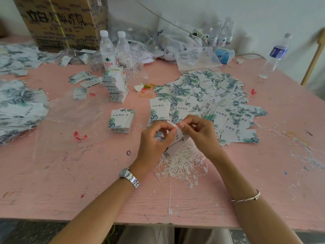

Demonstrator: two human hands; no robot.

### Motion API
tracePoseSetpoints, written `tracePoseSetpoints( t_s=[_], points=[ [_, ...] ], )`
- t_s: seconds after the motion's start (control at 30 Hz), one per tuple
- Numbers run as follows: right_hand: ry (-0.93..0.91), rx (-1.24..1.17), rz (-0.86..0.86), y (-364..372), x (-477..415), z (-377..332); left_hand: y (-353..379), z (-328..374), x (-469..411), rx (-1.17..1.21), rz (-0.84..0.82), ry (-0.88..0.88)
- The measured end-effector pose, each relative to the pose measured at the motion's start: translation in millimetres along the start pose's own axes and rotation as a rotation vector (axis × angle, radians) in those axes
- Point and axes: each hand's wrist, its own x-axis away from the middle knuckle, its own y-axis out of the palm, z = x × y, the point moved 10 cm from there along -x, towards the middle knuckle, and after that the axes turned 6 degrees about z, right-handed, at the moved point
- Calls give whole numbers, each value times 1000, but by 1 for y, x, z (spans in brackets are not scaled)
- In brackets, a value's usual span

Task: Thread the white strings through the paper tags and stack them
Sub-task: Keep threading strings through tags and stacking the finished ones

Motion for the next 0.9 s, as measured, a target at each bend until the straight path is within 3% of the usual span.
tracePoseSetpoints(
  t_s=[0.33, 0.9],
  points=[
    [-11, -12, -2, 3, 1, -2, 0, -2, 0, -4, -5, -2],
    [-181, 145, 47, 7, 7, -16, 4, -7, 2, 38, -23, -88]
  ],
)
